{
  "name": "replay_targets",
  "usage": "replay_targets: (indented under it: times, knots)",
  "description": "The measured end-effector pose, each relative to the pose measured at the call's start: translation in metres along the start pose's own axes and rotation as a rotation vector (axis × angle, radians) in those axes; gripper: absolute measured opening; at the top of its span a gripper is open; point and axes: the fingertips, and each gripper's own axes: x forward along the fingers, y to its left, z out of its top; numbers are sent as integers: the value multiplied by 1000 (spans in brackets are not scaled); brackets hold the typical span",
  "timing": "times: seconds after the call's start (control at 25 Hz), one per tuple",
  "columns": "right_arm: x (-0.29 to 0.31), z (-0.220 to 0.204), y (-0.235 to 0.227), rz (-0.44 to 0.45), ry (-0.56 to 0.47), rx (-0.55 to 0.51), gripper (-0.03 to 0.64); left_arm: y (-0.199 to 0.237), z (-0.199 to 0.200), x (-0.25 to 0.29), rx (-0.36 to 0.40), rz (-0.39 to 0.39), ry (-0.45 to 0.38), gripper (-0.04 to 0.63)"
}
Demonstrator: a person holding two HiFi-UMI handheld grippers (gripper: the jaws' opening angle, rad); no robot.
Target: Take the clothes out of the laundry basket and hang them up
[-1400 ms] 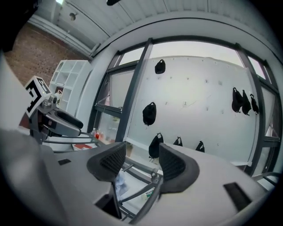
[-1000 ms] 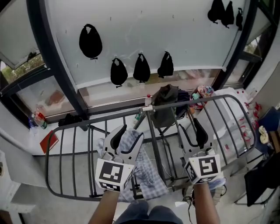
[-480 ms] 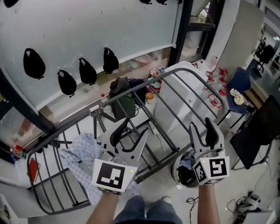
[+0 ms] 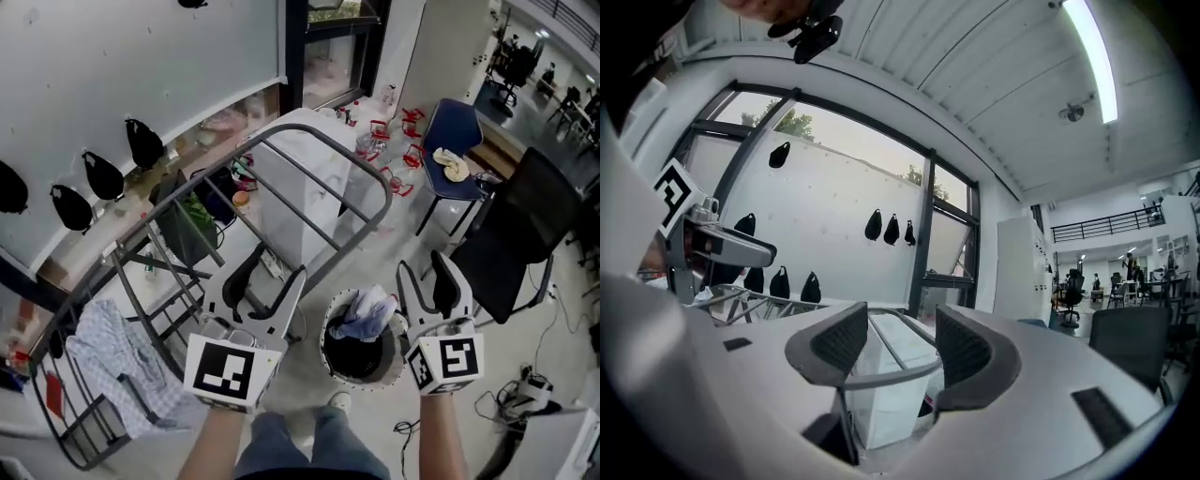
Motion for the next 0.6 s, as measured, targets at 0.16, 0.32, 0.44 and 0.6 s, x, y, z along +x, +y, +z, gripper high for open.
replay_targets:
  times: [0.16,0.32,0.44,0.6]
  knots:
    - [-17,-21,-76,-28,24,10,230,-66,2,55,-6,-39,3,244]
    - [-25,-45,-142,-53,52,5,229,-126,-10,107,-12,-100,28,244]
    - [-29,-66,-178,-67,74,24,229,-162,-25,138,-1,-145,73,244]
    - [-23,-92,-201,-71,102,41,229,-184,-43,168,12,-188,113,244]
